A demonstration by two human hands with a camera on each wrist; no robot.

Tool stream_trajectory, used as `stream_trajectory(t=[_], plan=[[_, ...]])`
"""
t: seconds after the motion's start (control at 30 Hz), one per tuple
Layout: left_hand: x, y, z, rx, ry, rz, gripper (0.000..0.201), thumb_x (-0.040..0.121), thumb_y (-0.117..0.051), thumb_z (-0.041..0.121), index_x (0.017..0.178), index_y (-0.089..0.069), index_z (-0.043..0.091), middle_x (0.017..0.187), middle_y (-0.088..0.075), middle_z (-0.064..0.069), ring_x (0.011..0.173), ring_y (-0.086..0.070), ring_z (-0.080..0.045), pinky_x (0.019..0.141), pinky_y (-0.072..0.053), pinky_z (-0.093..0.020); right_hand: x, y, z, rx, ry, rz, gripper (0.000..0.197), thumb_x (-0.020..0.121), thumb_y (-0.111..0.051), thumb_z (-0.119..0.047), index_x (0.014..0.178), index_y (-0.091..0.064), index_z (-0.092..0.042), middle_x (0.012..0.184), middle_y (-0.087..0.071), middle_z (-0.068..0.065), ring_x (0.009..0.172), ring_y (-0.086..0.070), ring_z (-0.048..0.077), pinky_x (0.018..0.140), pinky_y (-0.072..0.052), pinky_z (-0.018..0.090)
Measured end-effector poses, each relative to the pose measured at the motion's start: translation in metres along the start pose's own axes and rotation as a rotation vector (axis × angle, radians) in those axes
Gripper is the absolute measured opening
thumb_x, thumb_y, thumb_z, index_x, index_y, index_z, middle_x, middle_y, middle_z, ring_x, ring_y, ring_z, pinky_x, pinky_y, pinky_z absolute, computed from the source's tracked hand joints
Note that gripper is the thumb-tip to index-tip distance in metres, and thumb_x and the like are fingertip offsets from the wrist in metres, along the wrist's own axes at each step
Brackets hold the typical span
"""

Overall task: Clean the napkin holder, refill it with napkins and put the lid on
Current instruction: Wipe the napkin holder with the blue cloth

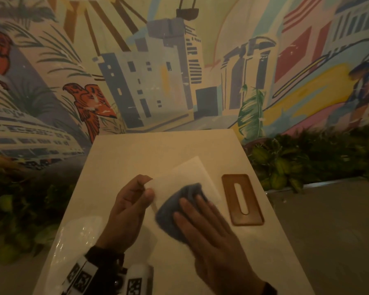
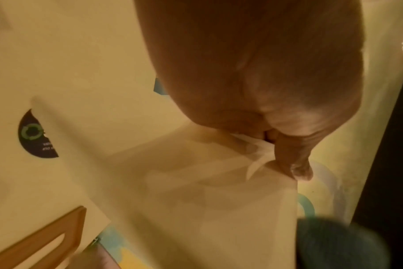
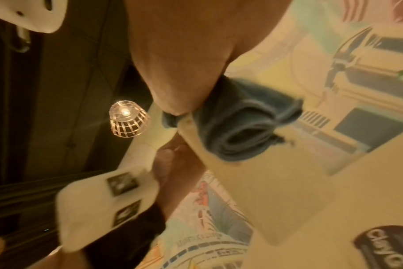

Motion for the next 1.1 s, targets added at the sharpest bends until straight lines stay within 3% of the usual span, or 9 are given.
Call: stream_trajectory(t=[0.17,0.27,0.37,0.47,0.67,0.77,0.87,0.97,1.1], plan=[[-0.001,-0.001,-0.004,0.090,-0.003,-0.052,0.031,0.087,-0.060,0.027,0.086,-0.050,-0.003,0.079,-0.042,-0.028,0.071,-0.042,-0.032,0.065,-0.038,-0.039,0.021,0.017,0.034,0.082,-0.294,0.141,0.046,0.103,-0.028,-0.033,0.144,-0.036,-0.013,0.153,-0.034,0.003,0.144,-0.027,0.020,0.111,-0.034,0.043],[0.000,-0.011,-0.003,0.047,-0.014,-0.071,0.029,0.086,-0.065,0.029,0.089,-0.055,0.001,0.082,-0.050,-0.023,0.076,-0.047,-0.030,0.068,-0.041,-0.040,0.038,0.012,0.012,-0.004,-0.233,0.059,0.051,0.102,-0.020,-0.041,0.146,-0.028,-0.017,0.154,-0.030,0.003,0.145,-0.021,0.022,0.113,-0.030,0.049],[0.000,-0.015,0.001,0.035,-0.015,-0.081,0.031,0.081,-0.071,0.038,0.091,-0.064,0.010,0.086,-0.060,-0.018,0.079,-0.057,-0.029,0.072,-0.050,-0.035,0.026,-0.001,-0.017,-0.037,-0.093,0.002,0.049,0.100,-0.036,-0.032,0.146,-0.025,-0.020,0.154,-0.028,0.002,0.145,-0.020,0.022,0.117,-0.024,0.043],[-0.003,-0.007,0.002,0.038,0.008,-0.044,0.040,0.081,-0.071,0.041,0.090,-0.057,0.004,0.084,-0.045,-0.036,0.076,-0.048,-0.038,0.068,-0.046,-0.041,0.002,-0.001,-0.013,-0.023,0.008,0.022,0.044,0.103,-0.033,-0.029,0.145,-0.027,-0.020,0.154,-0.027,-0.004,0.145,-0.022,0.019,0.117,-0.023,0.038],[-0.007,-0.008,-0.004,0.100,0.016,-0.043,0.046,0.084,-0.067,0.039,0.089,-0.050,-0.003,0.082,-0.040,-0.033,0.072,-0.040,-0.041,0.068,-0.037,-0.043,0.016,0.011,0.028,0.043,-0.313,0.164,0.044,0.102,-0.031,-0.029,0.142,-0.038,-0.012,0.150,-0.039,0.005,0.143,-0.029,0.020,0.108,-0.038,0.045],[-0.006,-0.014,-0.005,0.052,0.012,-0.046,0.040,0.085,-0.067,0.036,0.094,-0.054,-0.001,0.086,-0.050,-0.027,0.079,-0.047,-0.035,0.072,-0.041,-0.043,0.033,0.008,0.008,-0.037,-0.264,0.128,0.049,0.104,-0.017,-0.038,0.143,-0.034,-0.014,0.150,-0.039,0.007,0.142,-0.028,0.022,0.113,-0.032,0.048],[-0.003,-0.013,-0.005,0.154,0.028,-0.011,0.037,0.080,-0.069,0.040,0.094,-0.060,0.007,0.089,-0.064,-0.014,0.083,-0.058,-0.030,0.074,-0.052,-0.034,0.025,-0.002,-0.019,-0.017,-0.092,0.088,0.047,0.099,-0.038,-0.029,0.143,-0.031,-0.015,0.149,-0.037,0.005,0.142,-0.028,0.021,0.116,-0.025,0.040],[-0.003,-0.007,-0.002,0.111,0.014,-0.022,0.041,0.080,-0.071,0.041,0.091,-0.057,0.004,0.084,-0.057,-0.020,0.076,-0.055,-0.031,0.068,-0.050,-0.036,-0.002,-0.004,-0.018,0.025,0.010,0.120,0.044,0.093,-0.051,-0.023,0.136,-0.045,-0.015,0.145,-0.045,0.003,0.139,-0.036,0.021,0.115,-0.029,0.035],[-0.002,0.000,-0.004,0.165,-0.008,0.037,0.036,0.083,-0.065,0.036,0.089,-0.055,0.002,0.088,-0.053,-0.024,0.083,-0.050,-0.030,0.075,-0.041,-0.043,-0.032,0.003,0.015,0.147,-0.187,0.222,0.033,0.101,-0.038,-0.034,0.126,-0.051,-0.016,0.127,-0.056,0.001,0.115,-0.055,0.016,0.100,-0.041,0.022]])
Point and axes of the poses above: each hand's wrist, its own x-axis towards the middle knuckle, its own y-axis out of the back of the hand, z = x × y, the point moved 3 cm from there along x, towards the middle knuckle
